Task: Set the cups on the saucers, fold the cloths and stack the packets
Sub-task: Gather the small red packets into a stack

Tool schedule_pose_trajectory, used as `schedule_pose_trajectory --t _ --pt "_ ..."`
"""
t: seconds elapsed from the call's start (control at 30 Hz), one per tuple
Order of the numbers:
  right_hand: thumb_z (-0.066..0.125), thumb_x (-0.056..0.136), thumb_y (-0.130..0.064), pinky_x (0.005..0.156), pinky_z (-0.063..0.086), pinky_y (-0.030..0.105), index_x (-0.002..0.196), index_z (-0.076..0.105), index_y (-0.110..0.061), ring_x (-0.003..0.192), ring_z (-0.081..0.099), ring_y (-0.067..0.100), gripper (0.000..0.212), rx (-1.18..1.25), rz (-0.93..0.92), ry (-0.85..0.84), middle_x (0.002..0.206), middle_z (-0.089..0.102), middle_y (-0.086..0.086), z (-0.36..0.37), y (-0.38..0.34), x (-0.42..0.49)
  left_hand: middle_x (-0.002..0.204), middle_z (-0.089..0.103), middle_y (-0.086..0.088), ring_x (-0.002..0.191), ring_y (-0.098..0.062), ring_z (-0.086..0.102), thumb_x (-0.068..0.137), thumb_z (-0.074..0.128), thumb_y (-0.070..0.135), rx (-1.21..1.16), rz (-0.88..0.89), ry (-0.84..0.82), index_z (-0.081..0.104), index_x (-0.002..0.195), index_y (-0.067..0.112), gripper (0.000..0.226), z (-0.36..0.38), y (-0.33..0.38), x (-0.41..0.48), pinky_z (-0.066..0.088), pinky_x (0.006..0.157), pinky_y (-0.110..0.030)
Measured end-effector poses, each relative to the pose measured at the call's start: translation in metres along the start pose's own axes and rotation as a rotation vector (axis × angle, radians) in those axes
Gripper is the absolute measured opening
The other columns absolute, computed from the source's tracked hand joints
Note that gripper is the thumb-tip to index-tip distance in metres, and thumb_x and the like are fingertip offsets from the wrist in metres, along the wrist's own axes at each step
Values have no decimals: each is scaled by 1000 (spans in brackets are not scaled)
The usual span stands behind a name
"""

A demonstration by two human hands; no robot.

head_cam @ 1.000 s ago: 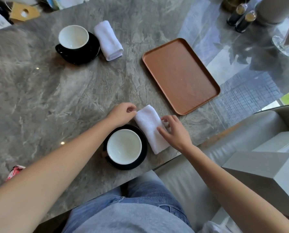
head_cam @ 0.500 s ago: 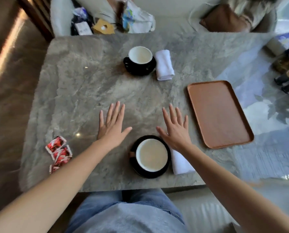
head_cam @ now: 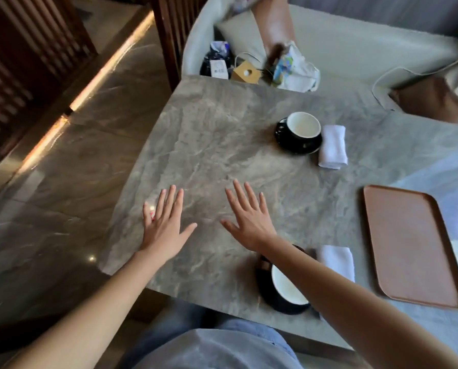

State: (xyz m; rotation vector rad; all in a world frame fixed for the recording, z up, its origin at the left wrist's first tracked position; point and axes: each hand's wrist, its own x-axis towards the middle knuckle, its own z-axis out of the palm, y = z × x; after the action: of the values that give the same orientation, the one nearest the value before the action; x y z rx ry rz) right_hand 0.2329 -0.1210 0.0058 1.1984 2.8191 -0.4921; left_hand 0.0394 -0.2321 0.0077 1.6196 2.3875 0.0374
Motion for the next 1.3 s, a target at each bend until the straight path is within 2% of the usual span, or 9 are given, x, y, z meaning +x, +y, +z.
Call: schedule_pose_trajectory --t 0.1,0.17,0.3,0.43,0.6,0.87,1.07,1.2,1.3 --pt "29 91 -62 116 -9 50 151 -4 -28 147 -18 22 76 -16 -66 -61 160 -16 -3 11 -34 17 159 -14 3 146 -17 -11 88 36 59 -38 -64 -4 -13 147 24 85 3 -33 -14 -6 115 -50" --pt "31 92 -61 117 -7 51 151 -3 -27 147 -17 22 76 -26 -110 -106 160 -15 -2 18 -55 26 159 9 -3 145 -24 14 85 50 53 -97 -100 30 9 149 18 84 3 -51 -25 10 115 -49" --pt "34 92 -59 117 -7 52 152 0 -26 147 -15 22 76 -7 -182 -197 161 -12 -1 30 -92 40 119 52 -7 111 -28 52 77 66 42 -191 -111 76 47 119 15 54 8 -74 -41 42 90 -40" --pt "43 92 -53 119 0 52 151 11 -28 148 3 22 71 29 -212 -249 161 7 1 40 -119 48 106 55 3 101 -21 55 75 66 42 -235 -89 -5 44 101 23 38 24 -88 -48 42 82 -35" --pt "59 84 -44 106 28 38 127 46 -28 119 44 22 48 29 -174 -156 125 51 -1 50 -135 49 112 56 1 107 -22 55 79 64 32 -299 -63 -132 46 111 21 38 41 -99 -46 40 93 -41" --pt "64 84 -34 97 34 34 128 45 -27 110 56 24 49 57 -135 -261 124 56 -1 64 -134 45 108 52 -1 103 -22 53 71 73 28 -403 -91 -146 48 101 15 41 50 -104 -37 42 88 -37" --pt "62 85 -35 98 34 34 132 44 -32 109 55 24 50 59 -114 -323 123 57 -2 63 -131 49 66 48 10 58 -4 46 72 74 16 -578 -96 -20 43 80 21 32 43 -111 -39 31 51 -20" --pt "53 91 -33 83 44 33 112 62 -28 96 62 24 24 199 -1 -339 108 64 -1 55 -122 47 77 59 0 70 -16 56 73 70 0 -1012 -260 -17 54 82 12 22 40 -117 -36 44 65 -30" --pt "63 88 -28 78 50 32 100 70 -19 85 62 15 17 433 37 -384 99 68 1 48 -119 46 83 62 -1 74 -17 59 76 65 -7 -1185 -345 -53 56 86 13 24 36 -117 -34 51 60 -29"
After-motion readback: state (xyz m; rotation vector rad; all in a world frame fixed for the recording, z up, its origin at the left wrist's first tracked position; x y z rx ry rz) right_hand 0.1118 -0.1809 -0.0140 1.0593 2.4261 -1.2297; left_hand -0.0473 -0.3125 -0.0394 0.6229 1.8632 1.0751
